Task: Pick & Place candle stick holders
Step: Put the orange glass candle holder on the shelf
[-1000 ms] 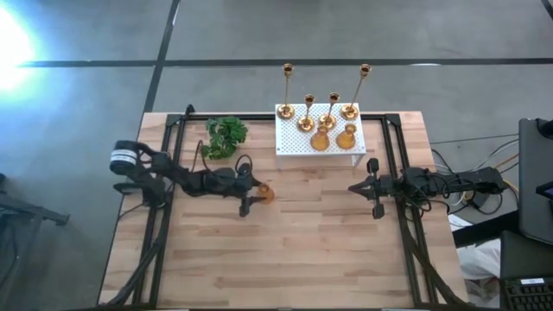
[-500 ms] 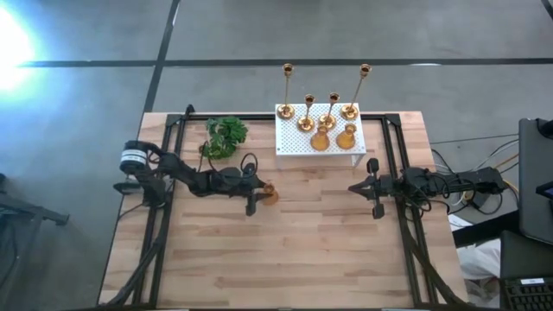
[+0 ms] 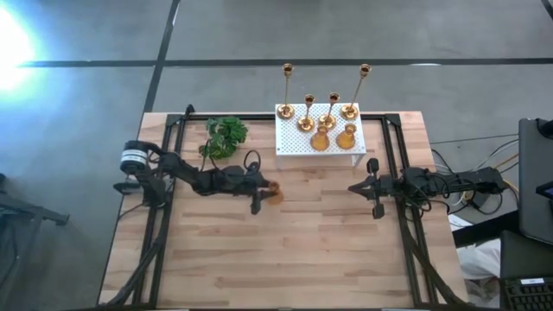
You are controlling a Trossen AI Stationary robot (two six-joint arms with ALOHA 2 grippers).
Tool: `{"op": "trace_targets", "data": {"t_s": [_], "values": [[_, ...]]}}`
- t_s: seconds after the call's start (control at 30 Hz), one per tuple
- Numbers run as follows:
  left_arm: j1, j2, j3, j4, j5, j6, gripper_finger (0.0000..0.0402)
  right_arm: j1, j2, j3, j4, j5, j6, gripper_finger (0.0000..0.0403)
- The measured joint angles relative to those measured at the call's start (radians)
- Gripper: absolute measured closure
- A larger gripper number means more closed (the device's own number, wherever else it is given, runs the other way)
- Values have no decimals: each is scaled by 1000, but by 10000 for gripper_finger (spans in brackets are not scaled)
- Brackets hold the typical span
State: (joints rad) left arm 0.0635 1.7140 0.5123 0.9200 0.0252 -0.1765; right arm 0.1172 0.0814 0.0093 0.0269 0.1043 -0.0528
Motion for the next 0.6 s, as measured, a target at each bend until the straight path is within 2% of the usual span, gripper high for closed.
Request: {"op": "trace_targets", "data": {"t_s": [0.13, 0.33, 0.6], "values": [[0, -32, 31, -40, -1, -8, 278, 0, 0, 0, 0, 0, 0, 394], [5, -117, 120, -260, -18, 36, 278, 0, 0, 0, 0, 0, 0, 394], [53, -185, 254, -403, -58, 92, 278, 0, 0, 0, 0, 0, 0, 394]]}}
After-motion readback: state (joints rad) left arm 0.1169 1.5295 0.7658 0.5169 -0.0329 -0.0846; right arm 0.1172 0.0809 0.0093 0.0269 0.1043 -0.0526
